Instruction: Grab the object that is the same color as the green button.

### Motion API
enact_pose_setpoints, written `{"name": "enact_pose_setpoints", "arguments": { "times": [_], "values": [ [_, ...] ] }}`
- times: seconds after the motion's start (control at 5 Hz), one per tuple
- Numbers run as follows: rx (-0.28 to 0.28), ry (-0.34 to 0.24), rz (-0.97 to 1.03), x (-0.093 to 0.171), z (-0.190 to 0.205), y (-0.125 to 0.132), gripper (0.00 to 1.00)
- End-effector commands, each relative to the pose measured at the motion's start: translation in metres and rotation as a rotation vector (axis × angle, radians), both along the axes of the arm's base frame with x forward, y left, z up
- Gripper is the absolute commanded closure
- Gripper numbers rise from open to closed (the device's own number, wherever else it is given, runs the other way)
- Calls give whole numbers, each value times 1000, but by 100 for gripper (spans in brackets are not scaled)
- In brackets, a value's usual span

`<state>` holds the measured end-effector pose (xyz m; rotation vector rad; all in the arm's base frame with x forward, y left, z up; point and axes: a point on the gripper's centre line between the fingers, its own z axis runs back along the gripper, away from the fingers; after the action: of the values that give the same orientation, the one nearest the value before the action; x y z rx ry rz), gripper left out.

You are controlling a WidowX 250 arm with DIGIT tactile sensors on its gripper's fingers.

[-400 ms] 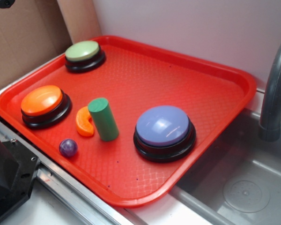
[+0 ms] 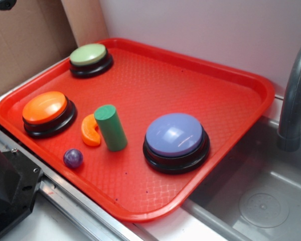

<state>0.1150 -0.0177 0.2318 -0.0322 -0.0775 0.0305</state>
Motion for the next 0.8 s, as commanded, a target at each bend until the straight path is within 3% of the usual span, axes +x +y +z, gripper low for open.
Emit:
{"name": "enact_pose_setpoints", "arguments": {
  "times": [0.0, 0.4, 0.6],
  "values": [
    [-35, -27, -412, 45, -51, -37, 0],
    [57, -103, -686, 65, -107, -57, 0],
    [21, -145, -769, 76, -151, -60, 0]
  ]
}}
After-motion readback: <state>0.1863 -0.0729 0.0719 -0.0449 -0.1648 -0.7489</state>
